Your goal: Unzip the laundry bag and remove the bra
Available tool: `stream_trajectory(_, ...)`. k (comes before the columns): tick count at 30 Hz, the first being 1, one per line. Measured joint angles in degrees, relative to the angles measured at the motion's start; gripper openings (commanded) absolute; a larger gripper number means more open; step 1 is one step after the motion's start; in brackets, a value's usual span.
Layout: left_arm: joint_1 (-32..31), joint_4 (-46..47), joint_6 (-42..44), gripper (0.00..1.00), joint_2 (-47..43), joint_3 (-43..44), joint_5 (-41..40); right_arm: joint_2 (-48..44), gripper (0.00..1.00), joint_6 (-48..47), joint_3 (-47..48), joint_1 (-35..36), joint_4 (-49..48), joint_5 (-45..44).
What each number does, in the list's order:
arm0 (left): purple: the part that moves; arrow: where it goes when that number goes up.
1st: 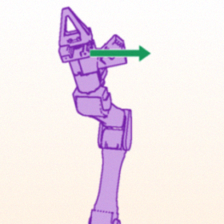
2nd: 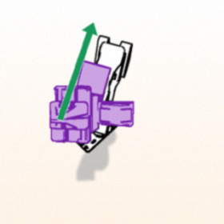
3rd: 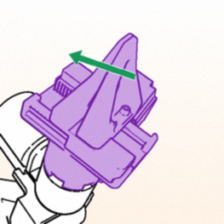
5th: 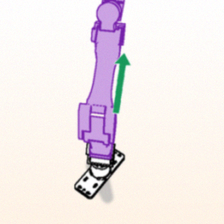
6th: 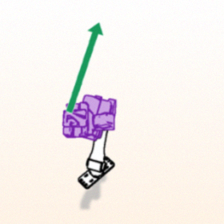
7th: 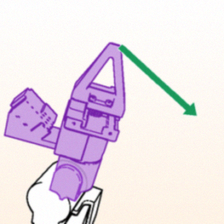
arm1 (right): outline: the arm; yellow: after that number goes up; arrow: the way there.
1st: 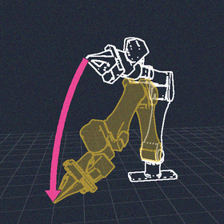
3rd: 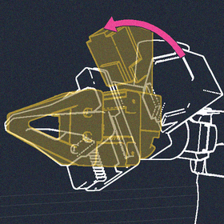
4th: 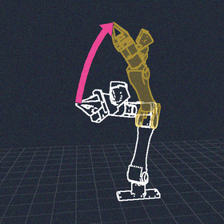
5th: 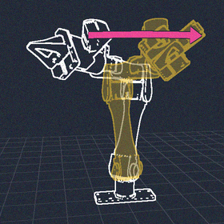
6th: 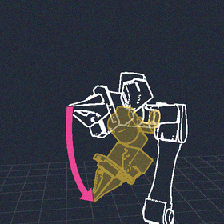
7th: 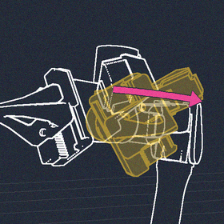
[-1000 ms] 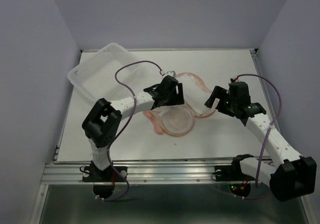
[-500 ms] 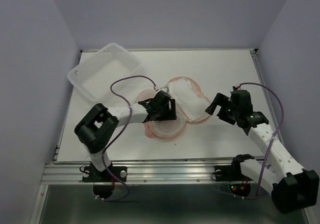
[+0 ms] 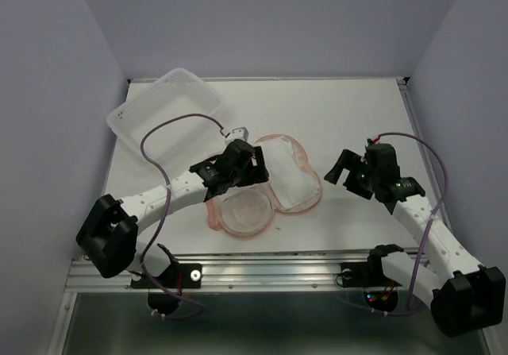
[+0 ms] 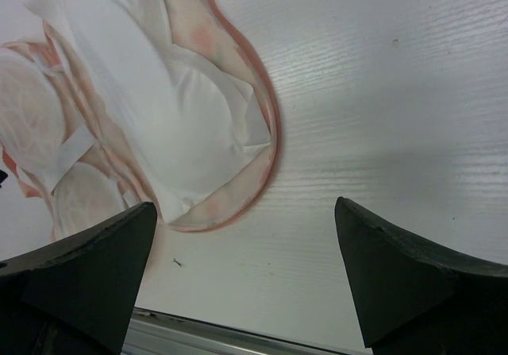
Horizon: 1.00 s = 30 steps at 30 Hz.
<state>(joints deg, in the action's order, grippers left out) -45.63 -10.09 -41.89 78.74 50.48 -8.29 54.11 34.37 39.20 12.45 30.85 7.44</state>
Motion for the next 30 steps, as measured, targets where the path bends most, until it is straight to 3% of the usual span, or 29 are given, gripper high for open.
stream_trajectory(8, 0.0, 7.1, -6.6, 0.85, 10.6, 9.7, 2.4, -1.1, 1.0, 0.6, -1.4, 0.0, -0.5, 2.1)
stream_trajectory(15, 0.6, 5.4, -6.6, 0.86, 21.5, 17.6, -0.9, -4.3, 1.0, 1.3, -2.6, 0.0, -0.9, 4.2)
stream_trajectory(30, 6.9, 5.6, 3.9, 0.8, 28.5, 25.1, -9.6, -6.6, 1.0, 1.5, -4.5, 0.0, -0.9, 7.3)
